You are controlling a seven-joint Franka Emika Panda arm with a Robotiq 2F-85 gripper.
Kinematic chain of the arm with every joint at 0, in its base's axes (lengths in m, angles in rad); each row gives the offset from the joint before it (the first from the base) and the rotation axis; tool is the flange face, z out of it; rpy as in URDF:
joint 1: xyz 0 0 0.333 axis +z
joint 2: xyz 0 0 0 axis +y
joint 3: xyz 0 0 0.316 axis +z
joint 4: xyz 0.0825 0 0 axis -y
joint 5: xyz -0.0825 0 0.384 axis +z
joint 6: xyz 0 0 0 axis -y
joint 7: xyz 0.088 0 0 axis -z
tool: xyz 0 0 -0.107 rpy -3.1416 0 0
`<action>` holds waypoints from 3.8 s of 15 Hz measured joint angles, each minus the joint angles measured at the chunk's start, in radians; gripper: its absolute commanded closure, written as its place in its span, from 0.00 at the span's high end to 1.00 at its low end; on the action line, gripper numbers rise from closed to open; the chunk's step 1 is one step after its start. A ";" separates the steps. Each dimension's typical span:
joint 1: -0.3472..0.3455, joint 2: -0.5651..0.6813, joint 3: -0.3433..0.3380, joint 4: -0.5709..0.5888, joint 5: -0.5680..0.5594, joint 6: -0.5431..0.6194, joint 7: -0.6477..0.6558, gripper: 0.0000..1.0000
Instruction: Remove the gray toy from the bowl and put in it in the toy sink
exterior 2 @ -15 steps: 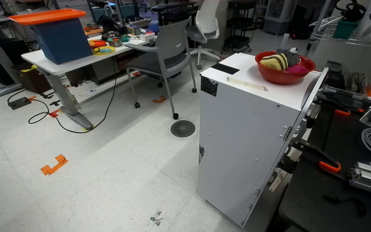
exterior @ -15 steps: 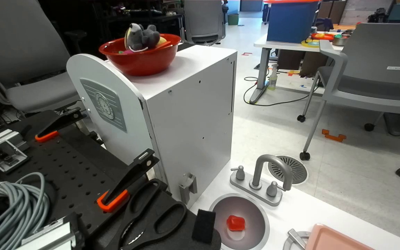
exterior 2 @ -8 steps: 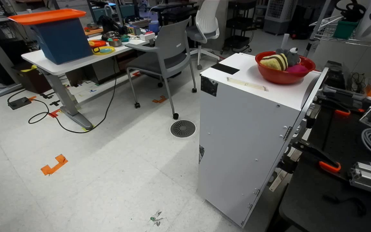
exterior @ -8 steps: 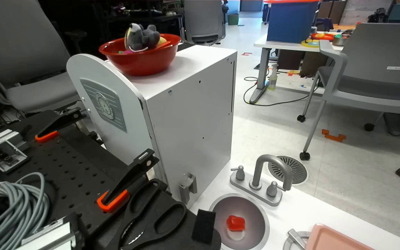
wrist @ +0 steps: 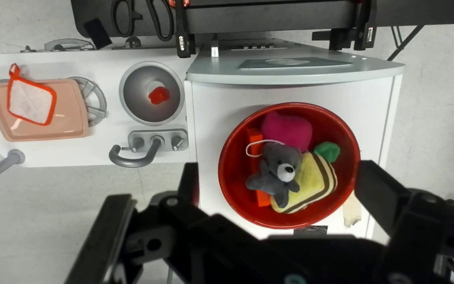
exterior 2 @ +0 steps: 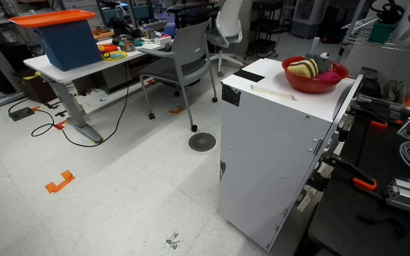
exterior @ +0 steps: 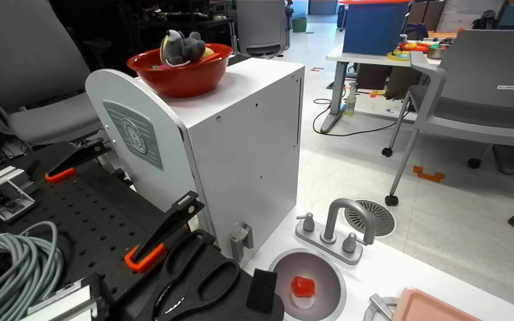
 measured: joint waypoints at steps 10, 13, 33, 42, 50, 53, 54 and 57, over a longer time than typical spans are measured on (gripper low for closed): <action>-0.001 0.115 0.033 0.065 -0.072 0.054 0.058 1.00; 0.005 0.144 0.034 0.077 -0.072 0.065 0.056 1.00; 0.020 0.285 0.049 0.088 -0.065 0.097 0.028 1.00; 0.014 0.322 0.048 0.100 -0.094 0.096 0.075 1.00; 0.017 0.453 0.051 0.187 -0.103 0.096 0.077 1.00; 0.033 0.468 0.064 0.203 -0.102 0.097 0.070 1.00; 0.039 0.468 0.071 0.206 -0.103 0.097 0.069 1.00; 0.057 0.468 0.087 0.208 -0.103 0.097 0.067 1.00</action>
